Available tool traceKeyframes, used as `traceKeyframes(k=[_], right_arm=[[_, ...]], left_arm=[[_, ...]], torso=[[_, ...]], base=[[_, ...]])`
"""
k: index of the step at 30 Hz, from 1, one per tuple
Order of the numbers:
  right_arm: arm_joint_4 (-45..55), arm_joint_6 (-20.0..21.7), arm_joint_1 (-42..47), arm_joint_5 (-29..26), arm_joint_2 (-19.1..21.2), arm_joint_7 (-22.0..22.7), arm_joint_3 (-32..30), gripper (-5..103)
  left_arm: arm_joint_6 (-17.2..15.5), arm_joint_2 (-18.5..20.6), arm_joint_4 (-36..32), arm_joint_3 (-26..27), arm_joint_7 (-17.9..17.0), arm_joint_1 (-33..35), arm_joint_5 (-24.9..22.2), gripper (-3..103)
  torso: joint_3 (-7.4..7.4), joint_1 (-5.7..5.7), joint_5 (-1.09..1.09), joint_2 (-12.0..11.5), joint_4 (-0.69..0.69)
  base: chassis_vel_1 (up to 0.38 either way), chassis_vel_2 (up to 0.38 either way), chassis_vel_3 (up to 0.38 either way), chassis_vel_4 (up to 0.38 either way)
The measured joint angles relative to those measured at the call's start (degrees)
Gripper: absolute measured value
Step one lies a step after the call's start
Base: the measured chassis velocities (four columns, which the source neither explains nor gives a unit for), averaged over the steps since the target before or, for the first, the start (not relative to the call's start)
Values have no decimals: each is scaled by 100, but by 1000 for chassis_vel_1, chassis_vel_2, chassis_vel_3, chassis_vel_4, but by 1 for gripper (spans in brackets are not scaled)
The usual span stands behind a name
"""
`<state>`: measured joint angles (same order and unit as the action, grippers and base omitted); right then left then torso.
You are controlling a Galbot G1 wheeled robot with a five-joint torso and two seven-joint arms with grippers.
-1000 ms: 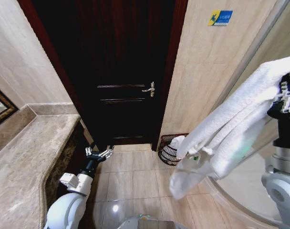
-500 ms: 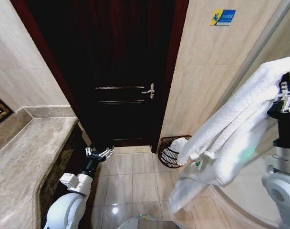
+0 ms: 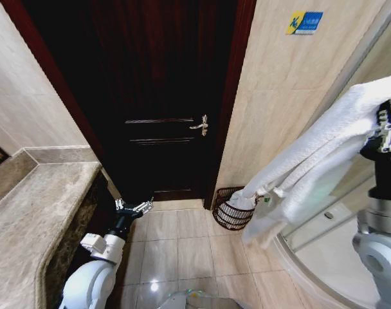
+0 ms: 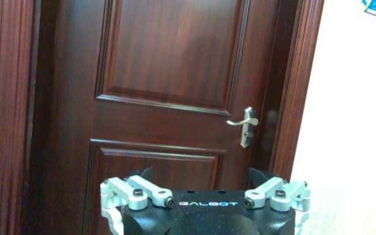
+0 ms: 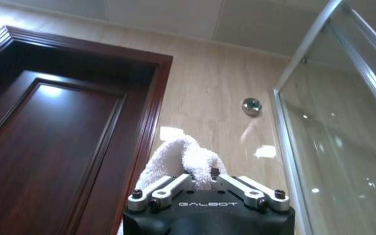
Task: Discard the used towel into the hamper.
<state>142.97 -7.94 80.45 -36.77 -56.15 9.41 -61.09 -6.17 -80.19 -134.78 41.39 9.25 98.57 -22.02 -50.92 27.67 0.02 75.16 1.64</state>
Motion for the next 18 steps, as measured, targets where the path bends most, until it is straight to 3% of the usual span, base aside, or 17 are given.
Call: traceKeyframes(k=[5,7,12,18], right_arm=[[-126,138,-562,-344,503,138,19,3],[-235,269,-1060,-656,948,264,36,3],[-368,427,-1671,-1035,1494,413,58,3],[-609,706,-2765,-1713,2478,684,95,3]], left_arm=[[0,0,0,0,0,0,0,99],[0,0,0,0,0,0,0,99],[0,-1,0,0,0,0,0,99],[0,0,0,0,0,0,0,99]], torso=[[-1,2,-1,0,4],[-1,3,-2,-1,4],[-1,3,-1,0,3],[-1,3,-1,-1,3]], base=[[0,0,0,0],[0,0,0,0],[0,0,0,0],[0,0,0,0]])
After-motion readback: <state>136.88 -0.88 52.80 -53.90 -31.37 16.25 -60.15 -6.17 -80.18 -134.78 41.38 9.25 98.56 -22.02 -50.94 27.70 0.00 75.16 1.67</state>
